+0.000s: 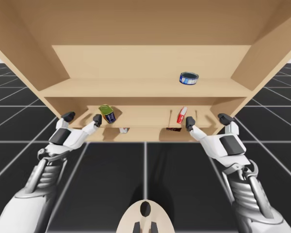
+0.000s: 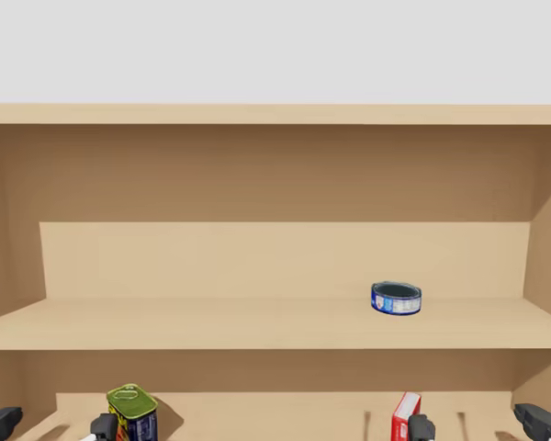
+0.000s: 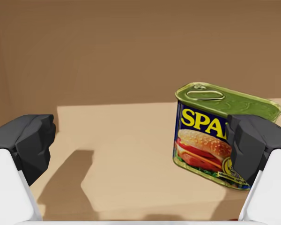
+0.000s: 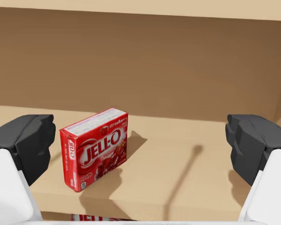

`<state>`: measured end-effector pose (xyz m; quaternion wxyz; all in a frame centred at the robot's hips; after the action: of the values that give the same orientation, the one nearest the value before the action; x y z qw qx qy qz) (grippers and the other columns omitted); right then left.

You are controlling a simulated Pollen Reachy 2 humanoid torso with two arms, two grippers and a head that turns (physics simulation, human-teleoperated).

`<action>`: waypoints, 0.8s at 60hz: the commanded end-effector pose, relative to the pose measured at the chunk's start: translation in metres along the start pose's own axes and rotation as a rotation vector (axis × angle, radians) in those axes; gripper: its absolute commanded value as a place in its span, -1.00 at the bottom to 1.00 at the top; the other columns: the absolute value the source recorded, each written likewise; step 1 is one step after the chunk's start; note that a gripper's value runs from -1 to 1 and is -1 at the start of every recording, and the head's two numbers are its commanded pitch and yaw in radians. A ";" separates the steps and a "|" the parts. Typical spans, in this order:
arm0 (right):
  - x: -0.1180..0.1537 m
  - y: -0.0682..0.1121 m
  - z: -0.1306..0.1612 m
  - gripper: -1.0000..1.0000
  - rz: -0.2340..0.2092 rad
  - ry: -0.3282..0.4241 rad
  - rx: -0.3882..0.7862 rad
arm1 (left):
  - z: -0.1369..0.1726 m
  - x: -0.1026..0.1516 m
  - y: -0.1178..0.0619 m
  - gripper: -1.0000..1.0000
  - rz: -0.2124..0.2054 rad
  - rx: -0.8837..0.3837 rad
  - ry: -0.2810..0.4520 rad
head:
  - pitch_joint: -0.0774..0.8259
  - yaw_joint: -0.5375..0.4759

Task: Retrieve the pudding box from the shelves.

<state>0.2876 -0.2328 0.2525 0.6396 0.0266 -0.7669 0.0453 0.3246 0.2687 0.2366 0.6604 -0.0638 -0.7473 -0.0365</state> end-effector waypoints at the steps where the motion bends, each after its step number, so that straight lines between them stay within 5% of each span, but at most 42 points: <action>1: 0.000 0.000 0.002 -1.00 -0.016 0.004 -0.011 | 0.001 -0.004 -0.003 -1.00 -0.020 0.007 -0.001 | -0.83 0.03; 15: 0.003 0.001 0.003 -1.00 -0.029 0.003 -0.009 | 0.003 -0.003 -0.004 -1.00 -0.039 0.011 -0.014 | -0.65 0.04; 48: 0.006 0.002 0.005 -1.00 -0.017 -0.005 -0.019 | 0.016 0.009 -0.006 -1.00 -0.044 -0.006 -0.081 | 0.19 -0.16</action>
<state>0.2818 -0.2333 0.2575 0.6381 0.0266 -0.7687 0.0342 0.3102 0.2659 0.2416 0.6341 -0.0502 -0.7701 -0.0477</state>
